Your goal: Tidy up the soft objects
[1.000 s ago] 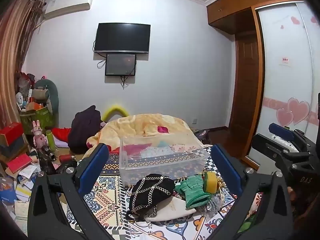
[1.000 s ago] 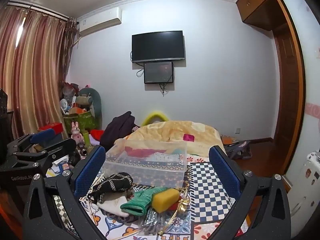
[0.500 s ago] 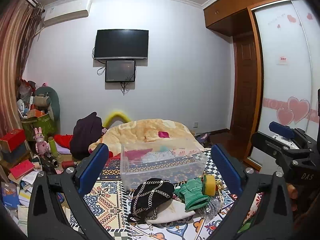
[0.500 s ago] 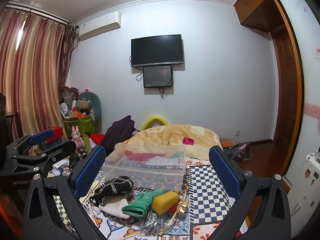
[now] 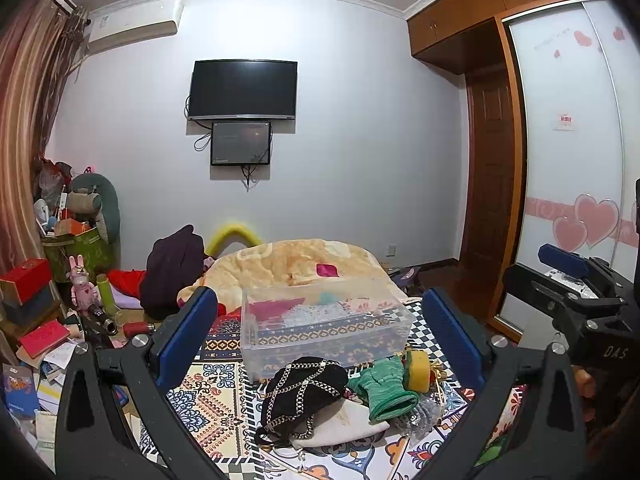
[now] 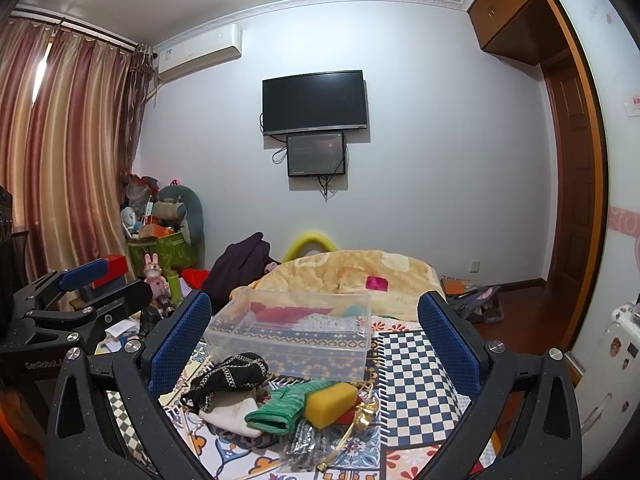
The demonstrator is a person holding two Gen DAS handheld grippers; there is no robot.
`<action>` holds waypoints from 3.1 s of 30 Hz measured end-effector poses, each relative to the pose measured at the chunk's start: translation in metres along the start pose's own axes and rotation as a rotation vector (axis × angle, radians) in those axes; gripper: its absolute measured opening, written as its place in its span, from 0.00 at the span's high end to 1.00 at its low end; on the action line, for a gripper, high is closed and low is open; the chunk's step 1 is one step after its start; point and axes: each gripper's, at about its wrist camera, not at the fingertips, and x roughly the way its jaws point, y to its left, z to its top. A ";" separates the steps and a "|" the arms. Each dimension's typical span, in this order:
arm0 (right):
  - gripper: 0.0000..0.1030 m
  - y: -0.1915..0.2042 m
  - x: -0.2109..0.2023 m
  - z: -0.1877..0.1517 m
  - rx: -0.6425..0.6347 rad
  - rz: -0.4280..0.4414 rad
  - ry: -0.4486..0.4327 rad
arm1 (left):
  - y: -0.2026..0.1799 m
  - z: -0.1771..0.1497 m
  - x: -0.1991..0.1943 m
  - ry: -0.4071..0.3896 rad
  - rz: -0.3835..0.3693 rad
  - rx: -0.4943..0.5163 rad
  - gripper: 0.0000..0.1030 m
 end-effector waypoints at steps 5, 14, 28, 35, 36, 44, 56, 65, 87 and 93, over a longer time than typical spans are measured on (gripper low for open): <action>0.00 0.000 -0.001 0.001 0.000 0.002 -0.002 | 0.000 0.000 0.000 -0.002 0.002 0.001 0.00; 0.00 0.000 -0.003 0.001 0.003 0.004 -0.007 | 0.000 0.000 0.000 -0.004 0.004 0.000 0.00; 0.00 0.002 -0.003 0.000 -0.003 0.007 -0.011 | 0.000 0.000 0.000 -0.007 0.005 -0.002 0.00; 0.00 0.003 -0.003 0.001 -0.005 0.009 -0.013 | 0.000 0.000 0.000 -0.008 0.004 -0.007 0.00; 0.00 0.003 -0.003 0.000 -0.005 0.011 -0.013 | 0.000 0.000 0.000 -0.009 0.005 -0.007 0.00; 0.00 0.002 -0.003 0.000 -0.003 0.018 -0.009 | 0.000 -0.001 0.001 -0.005 0.002 -0.009 0.00; 0.00 -0.003 0.011 -0.016 0.001 0.028 0.035 | 0.005 -0.020 0.023 0.085 -0.014 -0.030 0.00; 0.00 -0.014 0.049 -0.051 0.013 0.033 0.234 | 0.018 -0.065 0.069 0.288 -0.010 -0.082 0.00; 0.63 -0.040 0.104 -0.096 0.146 0.115 0.507 | 0.034 -0.109 0.131 0.454 -0.083 -0.190 0.26; 0.72 -0.041 0.104 -0.098 0.170 0.123 0.506 | 0.033 -0.110 0.132 0.448 -0.113 -0.193 0.48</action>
